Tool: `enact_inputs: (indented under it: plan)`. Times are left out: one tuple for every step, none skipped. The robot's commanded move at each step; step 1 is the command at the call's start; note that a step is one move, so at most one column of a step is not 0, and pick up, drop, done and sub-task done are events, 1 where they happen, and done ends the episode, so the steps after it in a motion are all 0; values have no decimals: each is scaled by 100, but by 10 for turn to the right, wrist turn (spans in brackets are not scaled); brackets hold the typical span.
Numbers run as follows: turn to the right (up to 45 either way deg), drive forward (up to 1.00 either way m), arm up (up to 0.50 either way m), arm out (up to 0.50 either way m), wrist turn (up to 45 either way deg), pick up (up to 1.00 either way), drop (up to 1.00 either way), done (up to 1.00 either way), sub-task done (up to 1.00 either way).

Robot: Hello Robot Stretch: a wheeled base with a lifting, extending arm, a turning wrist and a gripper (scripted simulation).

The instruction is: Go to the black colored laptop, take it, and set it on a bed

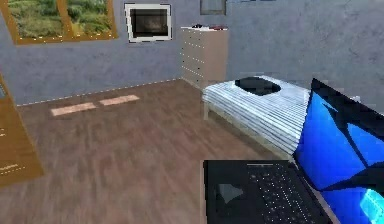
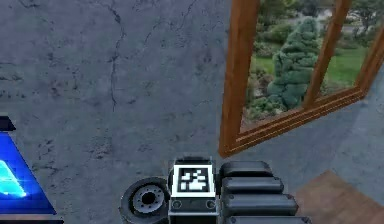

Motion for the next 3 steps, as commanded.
enact_inputs:
  plan:
    - [-210,0,0,0,0,0,0,0,0]
    - [0,20,0,0,0,0,0,0,0]
    - [-90,0,0,0,0,0,0,0,0]
